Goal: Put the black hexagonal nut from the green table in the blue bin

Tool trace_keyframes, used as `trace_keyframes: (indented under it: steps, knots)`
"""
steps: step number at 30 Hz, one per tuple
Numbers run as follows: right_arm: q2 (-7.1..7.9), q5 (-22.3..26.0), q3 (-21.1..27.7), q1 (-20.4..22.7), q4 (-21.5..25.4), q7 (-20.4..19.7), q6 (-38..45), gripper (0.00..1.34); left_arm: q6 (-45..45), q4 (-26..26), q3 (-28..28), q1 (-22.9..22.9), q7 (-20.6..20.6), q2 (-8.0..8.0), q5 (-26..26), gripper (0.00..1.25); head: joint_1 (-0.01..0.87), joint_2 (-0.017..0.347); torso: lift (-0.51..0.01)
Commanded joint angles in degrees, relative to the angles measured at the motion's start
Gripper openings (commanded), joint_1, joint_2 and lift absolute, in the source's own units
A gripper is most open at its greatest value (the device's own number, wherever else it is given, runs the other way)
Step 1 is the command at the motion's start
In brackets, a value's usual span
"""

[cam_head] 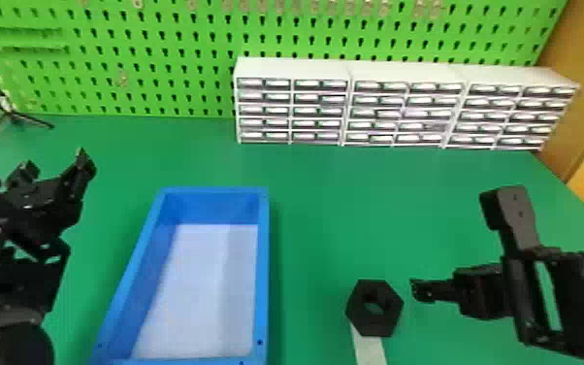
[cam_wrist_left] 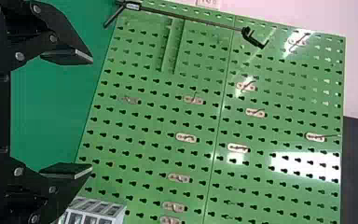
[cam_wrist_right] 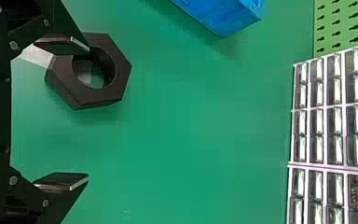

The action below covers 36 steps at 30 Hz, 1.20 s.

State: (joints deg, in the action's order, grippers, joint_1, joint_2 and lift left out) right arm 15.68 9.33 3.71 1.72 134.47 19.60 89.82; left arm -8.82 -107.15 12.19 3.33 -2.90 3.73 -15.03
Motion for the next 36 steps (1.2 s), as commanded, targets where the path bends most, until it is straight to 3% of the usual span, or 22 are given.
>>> trace_keyframes:
  steps: [1, 36]
  knots:
    - [0.23, 0.0, 0.2, 0.0, 0.0, 0.0, 0.3, 1.02, -0.1, -0.2, 0.3, 0.0, 0.0, -0.04, 0.2, 0.81, 0.692, 0.008, -0.097]
    - [-0.12, 0.1, -1.3, -0.9, 0.0, 0.0, 0.3, 1.02, -0.1, -0.2, 0.2, 0.1, 0.0, -0.04, 0.3, 0.81, 0.692, 0.008, -0.097]
